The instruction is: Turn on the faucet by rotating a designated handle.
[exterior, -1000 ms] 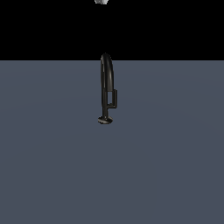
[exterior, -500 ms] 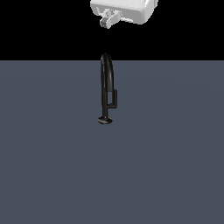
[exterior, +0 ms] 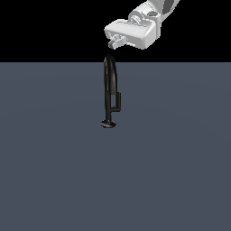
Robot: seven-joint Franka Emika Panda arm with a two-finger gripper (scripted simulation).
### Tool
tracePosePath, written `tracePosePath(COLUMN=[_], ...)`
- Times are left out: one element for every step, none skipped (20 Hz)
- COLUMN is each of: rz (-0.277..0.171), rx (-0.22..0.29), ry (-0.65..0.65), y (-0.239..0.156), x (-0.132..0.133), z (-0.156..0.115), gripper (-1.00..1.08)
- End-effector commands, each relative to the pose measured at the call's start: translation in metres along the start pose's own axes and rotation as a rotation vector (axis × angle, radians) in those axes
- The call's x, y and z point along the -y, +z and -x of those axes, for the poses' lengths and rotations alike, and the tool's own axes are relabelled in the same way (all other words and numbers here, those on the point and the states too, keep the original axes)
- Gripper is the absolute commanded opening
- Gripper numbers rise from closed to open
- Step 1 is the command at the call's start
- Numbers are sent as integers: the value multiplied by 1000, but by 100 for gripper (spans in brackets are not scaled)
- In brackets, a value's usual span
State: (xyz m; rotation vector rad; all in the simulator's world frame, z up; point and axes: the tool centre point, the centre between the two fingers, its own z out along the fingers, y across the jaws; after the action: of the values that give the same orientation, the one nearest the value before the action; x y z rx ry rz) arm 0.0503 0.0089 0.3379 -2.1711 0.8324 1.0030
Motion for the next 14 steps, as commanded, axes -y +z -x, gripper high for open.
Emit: tracePosePath(rz=[-34,-48,-62,-76,-90,-104,-118,-132,-146,-161,-176,-190,-205,-220], rx=[41,58,74,90,107,124,140,157,174,191,208,226,243,261], ry=[33,47,60,74,87,101,115,129,143,158,172,187,201,216], y=[1,1,2,2,3,4,5,6,7,8,10,11,13,15], x=[3,4,5,6,7,7,8,9,9,10,10,10,10,11], z=[-17,-24,-30,-37,-44,-51,-58,-65,-72,-79,-86,-93,-100,-108], gripper=[-100,-100,-100,-100,-100,-100,-100,-100,-100,-100,-100,-100,-100,-100])
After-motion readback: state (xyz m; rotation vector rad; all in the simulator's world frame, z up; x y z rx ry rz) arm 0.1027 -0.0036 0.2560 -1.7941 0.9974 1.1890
